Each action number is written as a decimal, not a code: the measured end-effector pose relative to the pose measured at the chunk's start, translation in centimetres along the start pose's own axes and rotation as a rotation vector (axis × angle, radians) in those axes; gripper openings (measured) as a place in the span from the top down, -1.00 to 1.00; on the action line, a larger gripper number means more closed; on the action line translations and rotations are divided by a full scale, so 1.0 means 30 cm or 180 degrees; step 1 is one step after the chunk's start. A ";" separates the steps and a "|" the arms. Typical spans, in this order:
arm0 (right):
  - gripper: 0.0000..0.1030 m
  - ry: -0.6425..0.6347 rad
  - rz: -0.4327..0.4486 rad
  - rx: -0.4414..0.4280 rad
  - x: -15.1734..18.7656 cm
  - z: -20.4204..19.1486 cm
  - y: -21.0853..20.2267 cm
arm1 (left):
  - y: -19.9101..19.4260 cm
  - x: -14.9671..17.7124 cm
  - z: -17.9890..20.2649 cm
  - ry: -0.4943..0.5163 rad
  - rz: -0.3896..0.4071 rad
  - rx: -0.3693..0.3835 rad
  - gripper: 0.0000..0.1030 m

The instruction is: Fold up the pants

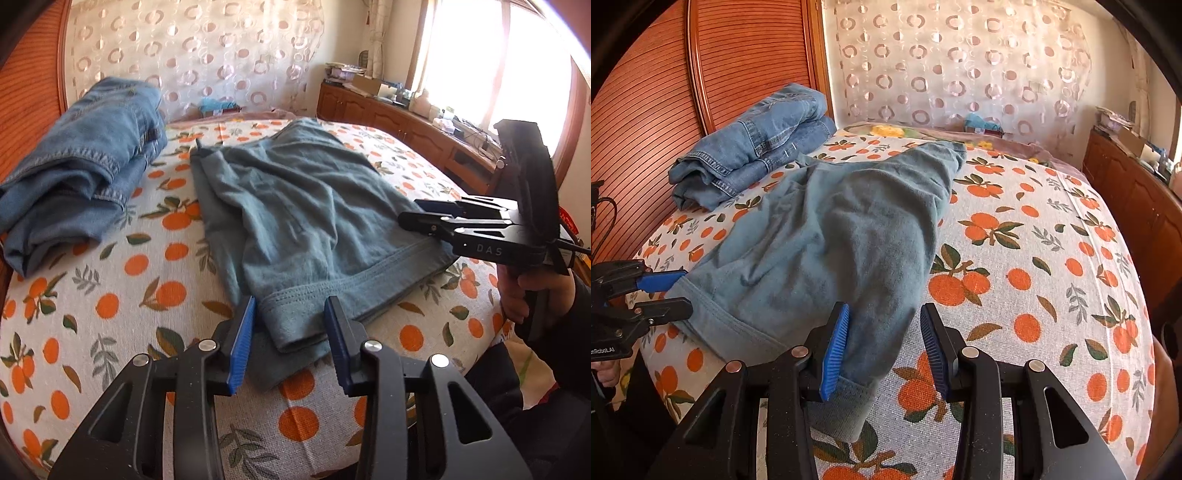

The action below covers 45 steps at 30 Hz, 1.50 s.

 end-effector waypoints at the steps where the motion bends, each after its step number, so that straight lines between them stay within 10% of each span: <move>1: 0.20 -0.0007 -0.0005 -0.0013 0.000 0.003 0.003 | 0.004 0.003 0.000 -0.0011 -0.0011 0.0004 0.23; 15: 0.20 0.0115 0.0047 -0.0033 0.001 0.030 -0.001 | -0.060 -0.020 0.011 -0.0019 0.0140 0.0039 0.68; 29: 0.20 0.0127 0.0083 -0.0063 0.003 0.043 -0.007 | -0.057 0.039 -0.022 -0.0074 -0.0025 -0.0077 0.72; 45: 0.20 0.0108 0.0073 -0.0045 0.085 0.017 -0.170 | -0.099 -0.018 -0.047 -0.0183 0.0183 -0.0108 -0.38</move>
Point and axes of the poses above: each gripper's, at about its wrist camera, not at the fingertips, and y roughly the way its jaws point, z to its right, x to its underside, the point moved 5 cm from there along y, roughly the way its jaws point, and after that the axes turned 2 degrees about -x, right-handed, at the moved point
